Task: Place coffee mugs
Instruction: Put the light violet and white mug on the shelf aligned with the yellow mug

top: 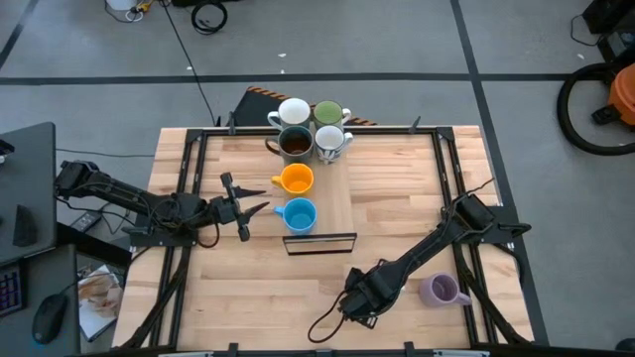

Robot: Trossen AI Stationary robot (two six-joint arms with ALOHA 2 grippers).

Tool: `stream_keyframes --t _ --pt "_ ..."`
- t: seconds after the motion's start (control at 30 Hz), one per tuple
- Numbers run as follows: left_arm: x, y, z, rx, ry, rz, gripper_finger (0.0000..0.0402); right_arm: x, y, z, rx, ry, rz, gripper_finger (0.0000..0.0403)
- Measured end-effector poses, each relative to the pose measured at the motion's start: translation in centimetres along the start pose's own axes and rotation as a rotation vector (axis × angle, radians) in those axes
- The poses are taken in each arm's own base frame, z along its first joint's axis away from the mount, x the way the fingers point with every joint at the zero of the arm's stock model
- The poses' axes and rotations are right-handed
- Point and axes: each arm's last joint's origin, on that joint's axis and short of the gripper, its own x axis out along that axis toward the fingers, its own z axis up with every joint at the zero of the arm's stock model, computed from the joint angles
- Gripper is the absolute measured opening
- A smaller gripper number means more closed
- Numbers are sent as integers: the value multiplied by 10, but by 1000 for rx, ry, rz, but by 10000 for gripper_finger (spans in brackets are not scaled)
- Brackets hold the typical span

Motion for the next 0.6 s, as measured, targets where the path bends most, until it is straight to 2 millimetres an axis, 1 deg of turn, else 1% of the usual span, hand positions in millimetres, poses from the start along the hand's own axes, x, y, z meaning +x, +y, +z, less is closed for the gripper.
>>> stream_keyframes --t 0.13,0.33,0.6 --pt "0 0 0 1 0 0 144 -1 1 0 -4 -5 11 38" --pt "0 0 0 1 0 0 144 -3 0 -1 -24 5 15 40" --pt "0 0 0 1 0 0 144 -28 -6 -8 -123 -3 70 39"
